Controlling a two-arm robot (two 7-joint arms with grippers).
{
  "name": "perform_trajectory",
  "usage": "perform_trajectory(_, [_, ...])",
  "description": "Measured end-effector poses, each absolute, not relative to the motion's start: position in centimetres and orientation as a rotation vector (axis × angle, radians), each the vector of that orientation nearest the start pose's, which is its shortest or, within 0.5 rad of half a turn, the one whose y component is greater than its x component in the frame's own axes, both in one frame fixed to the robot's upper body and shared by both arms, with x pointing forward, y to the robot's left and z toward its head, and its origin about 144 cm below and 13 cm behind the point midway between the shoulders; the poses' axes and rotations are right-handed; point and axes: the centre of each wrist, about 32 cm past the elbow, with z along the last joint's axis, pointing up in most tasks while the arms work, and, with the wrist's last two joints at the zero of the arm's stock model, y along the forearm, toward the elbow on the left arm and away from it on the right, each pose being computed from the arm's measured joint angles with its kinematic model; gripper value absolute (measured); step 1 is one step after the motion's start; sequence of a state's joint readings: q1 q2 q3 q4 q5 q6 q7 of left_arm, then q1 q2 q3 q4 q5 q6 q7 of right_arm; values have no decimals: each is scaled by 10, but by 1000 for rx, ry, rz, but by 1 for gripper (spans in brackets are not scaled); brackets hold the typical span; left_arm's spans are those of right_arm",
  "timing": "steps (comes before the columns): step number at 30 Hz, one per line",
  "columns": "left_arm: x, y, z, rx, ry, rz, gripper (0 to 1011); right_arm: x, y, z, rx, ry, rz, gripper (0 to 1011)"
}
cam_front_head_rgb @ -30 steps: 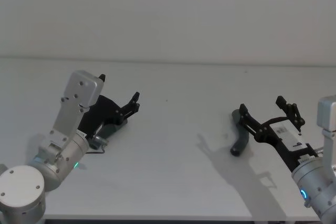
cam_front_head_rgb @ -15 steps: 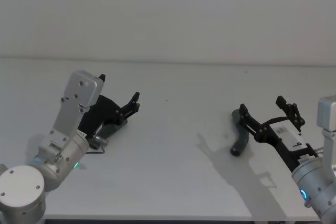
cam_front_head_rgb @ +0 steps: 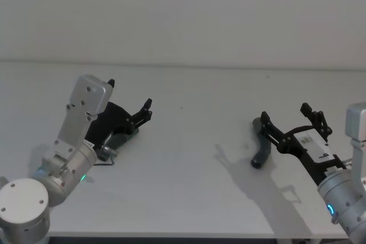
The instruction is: Use both hands to pick up one end of the pipe from the table, align the ends, and insert them.
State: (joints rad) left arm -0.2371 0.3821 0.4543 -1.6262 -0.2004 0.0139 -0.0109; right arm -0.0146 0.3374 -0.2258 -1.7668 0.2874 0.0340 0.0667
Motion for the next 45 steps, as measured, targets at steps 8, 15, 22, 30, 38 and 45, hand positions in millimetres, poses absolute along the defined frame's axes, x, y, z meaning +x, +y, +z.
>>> perform_trajectory(8, [492, 199, 1207, 78, -262, 1119, 1000, 443, -237, 1189, 26, -75, -1230, 1010])
perform_trajectory(15, [491, 205, 1217, 144, -228, 1097, 1000, 443, -237, 1189, 26, -75, -1229, 1010])
perform_trajectory(22, [493, 216, 1229, 231, -186, 1071, 1000, 443, -237, 1189, 26, -75, -1229, 1010])
perform_trajectory(30, [501, 230, 1240, 308, -153, 1043, 1000, 443, -237, 1189, 26, -75, -1229, 1010])
perform_trajectory(38, [512, 241, 1249, 362, -111, 1008, 1000, 443, -237, 1189, 26, -75, -1229, 1009])
perform_trajectory(45, [520, 245, 1253, 405, -79, 983, 1000, 443, -237, 1189, 26, -75, -1229, 1010])
